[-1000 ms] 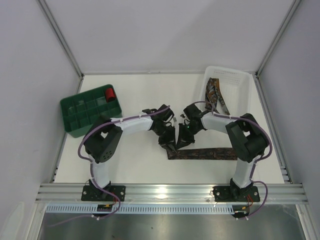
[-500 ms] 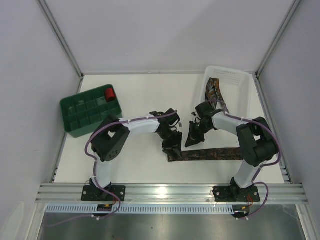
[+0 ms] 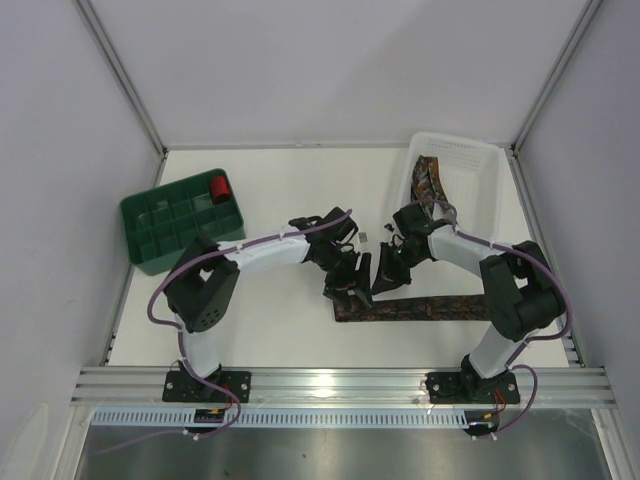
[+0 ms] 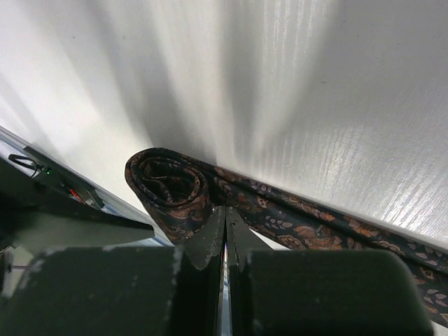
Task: Roll the ties
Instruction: Roll the tie
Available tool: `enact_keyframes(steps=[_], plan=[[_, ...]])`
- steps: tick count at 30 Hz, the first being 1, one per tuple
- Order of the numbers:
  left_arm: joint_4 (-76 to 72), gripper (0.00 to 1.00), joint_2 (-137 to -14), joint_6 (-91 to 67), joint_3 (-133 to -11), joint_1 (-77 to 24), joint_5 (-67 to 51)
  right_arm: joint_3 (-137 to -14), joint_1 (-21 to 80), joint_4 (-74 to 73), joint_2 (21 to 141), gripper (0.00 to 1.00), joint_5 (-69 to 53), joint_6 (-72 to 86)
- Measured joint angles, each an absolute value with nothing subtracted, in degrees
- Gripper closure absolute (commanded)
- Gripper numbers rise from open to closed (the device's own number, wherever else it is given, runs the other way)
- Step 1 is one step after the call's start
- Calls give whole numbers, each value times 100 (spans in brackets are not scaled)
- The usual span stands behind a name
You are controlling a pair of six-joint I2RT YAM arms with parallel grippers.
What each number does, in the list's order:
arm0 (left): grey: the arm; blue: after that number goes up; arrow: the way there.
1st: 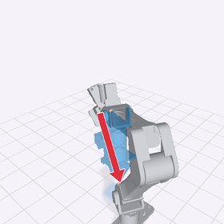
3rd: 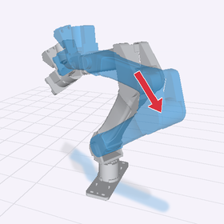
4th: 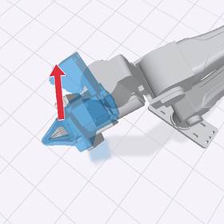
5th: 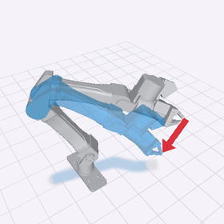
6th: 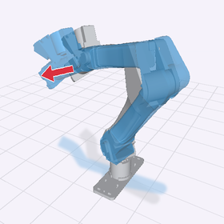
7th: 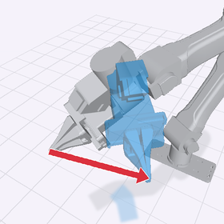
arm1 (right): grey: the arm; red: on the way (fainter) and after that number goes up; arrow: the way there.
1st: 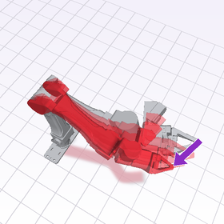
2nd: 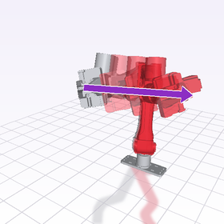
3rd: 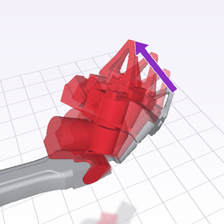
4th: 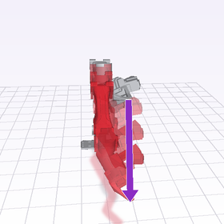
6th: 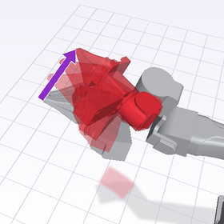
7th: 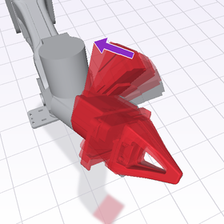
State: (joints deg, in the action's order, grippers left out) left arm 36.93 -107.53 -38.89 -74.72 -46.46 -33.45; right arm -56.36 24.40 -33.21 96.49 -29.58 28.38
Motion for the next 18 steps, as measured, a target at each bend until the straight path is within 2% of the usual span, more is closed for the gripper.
enact_keyframes(steps=[6,12,18], plan=[[3450,30,-10038,-3826,-7118,-4571,-3382,-5686,2679,-3437,9574,95,-3048,2871],[3319,30,-9192,-3791,-6073,-4331,-3420,-5802,3114,-3420,9574,96,-3089,3041],[3177,26,-8851,-3800,-5175,-3955,-3476,-5828,3186,-3422,9572,96,-3085,3148]])
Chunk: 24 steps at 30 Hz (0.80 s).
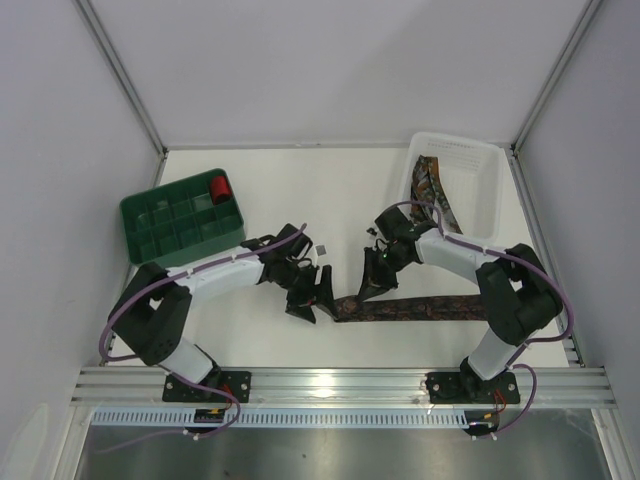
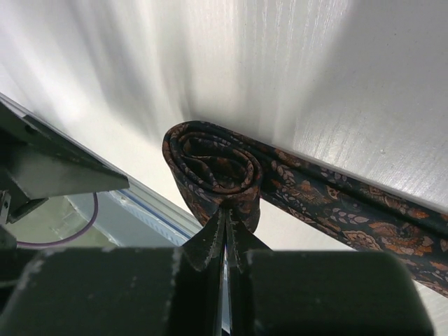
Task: Roll the ties
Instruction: Roll the tie
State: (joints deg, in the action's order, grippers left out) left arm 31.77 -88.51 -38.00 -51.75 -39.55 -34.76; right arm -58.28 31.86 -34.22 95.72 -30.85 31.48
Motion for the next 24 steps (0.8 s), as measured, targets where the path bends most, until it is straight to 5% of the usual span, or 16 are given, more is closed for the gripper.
enact_keyframes(steps=[24], plan=[[2261,20,-8814,-4211,-4700,-3741,-3903,-5758,3483,-3341,9485,95,-2961,3282]])
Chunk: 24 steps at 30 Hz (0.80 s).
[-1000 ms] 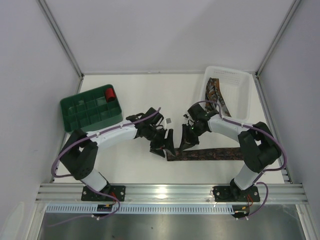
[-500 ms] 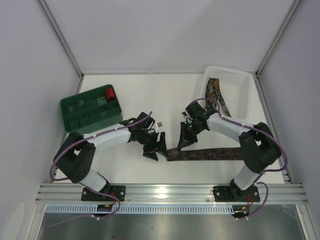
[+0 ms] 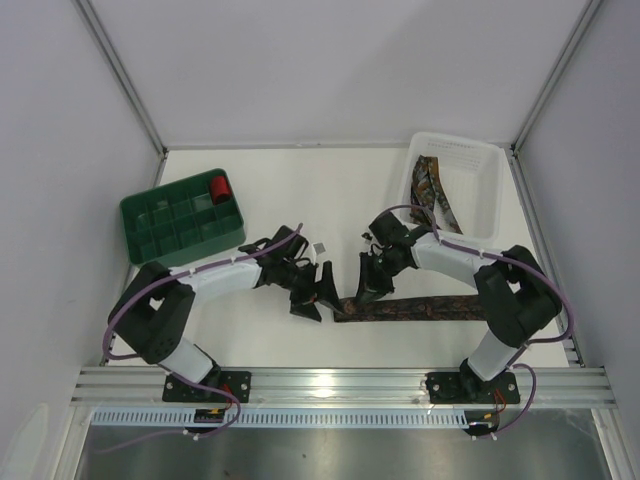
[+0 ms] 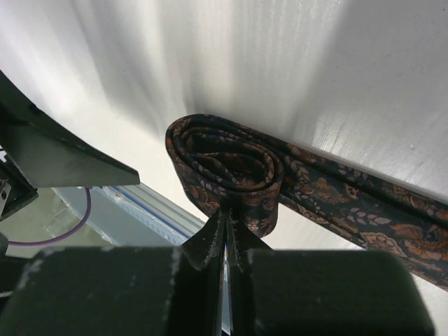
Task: Roll the ties
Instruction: Roll the tie
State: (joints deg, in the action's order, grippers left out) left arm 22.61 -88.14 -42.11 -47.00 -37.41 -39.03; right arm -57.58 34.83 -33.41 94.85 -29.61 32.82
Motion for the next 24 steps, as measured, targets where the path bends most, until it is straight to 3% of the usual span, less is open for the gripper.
enact_keyframes(steps=[24], plan=[[1142,26,-10001,-5207,-4672,-3734,-4108,-5328,3199,-3004,9725,96,-3057,3140]])
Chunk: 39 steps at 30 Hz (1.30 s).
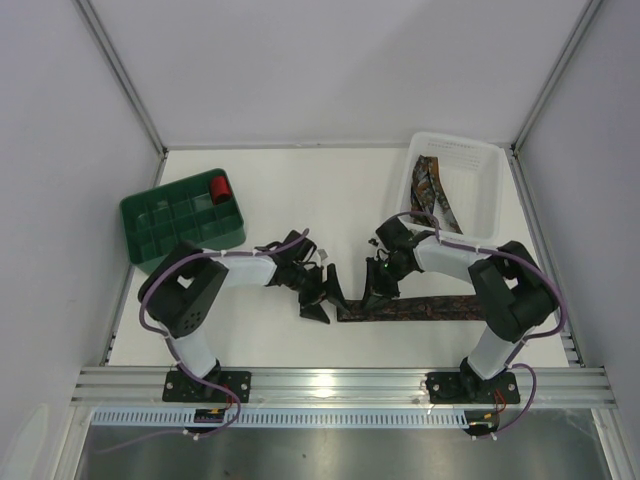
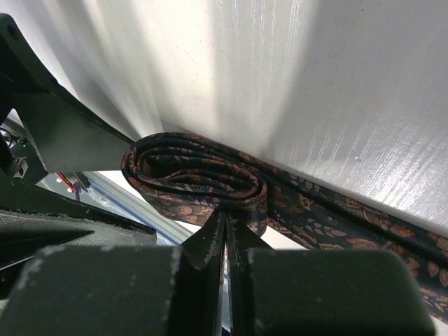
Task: Roll the ties
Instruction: Roll the tie
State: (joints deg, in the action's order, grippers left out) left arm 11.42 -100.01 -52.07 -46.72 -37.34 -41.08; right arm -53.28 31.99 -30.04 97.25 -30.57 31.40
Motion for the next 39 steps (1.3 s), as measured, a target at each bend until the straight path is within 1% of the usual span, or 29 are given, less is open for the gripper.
enact_keyframes(steps=[4,8,14,17,18,21,26,31,39], plan=[[1142,32,-10160,-5207,-4853,-3736,-4062,-5328,3190,-2976,9751,96,-3092,3131],[1149,35,-10405,-5207,-5089,-3795,-4086,-5328,3159,-2961,9791,96,-3120,3122],[1149,46,-10652,-5196,-5334,-3942,-4077,-5328,3114,-2961,9795,96,-3153,3120],[1175,55,-10700,-5190,-5374,-3964,-4069,-5328,3105,-2963,9795,96,-3153,3120],[1199,60,-10713,-5170,-5380,-3964,-4053,-5328,3103,-2961,9795,96,-3153,3122],[1278,68,-10737,-5089,-5387,-3966,-3992,-5328,3100,-2950,9795,96,-3162,3124],[1452,78,-10737,-4941,-5441,-3970,-3920,-5328,3164,-2904,9808,96,-3183,3129],[1769,81,-10659,-4733,-5461,-3900,-3861,-5428,3345,-2856,9957,96,-3190,3192],[2578,83,-10197,-4185,-5461,-3732,-3334,-5881,3710,-2751,10320,96,-3188,3409]])
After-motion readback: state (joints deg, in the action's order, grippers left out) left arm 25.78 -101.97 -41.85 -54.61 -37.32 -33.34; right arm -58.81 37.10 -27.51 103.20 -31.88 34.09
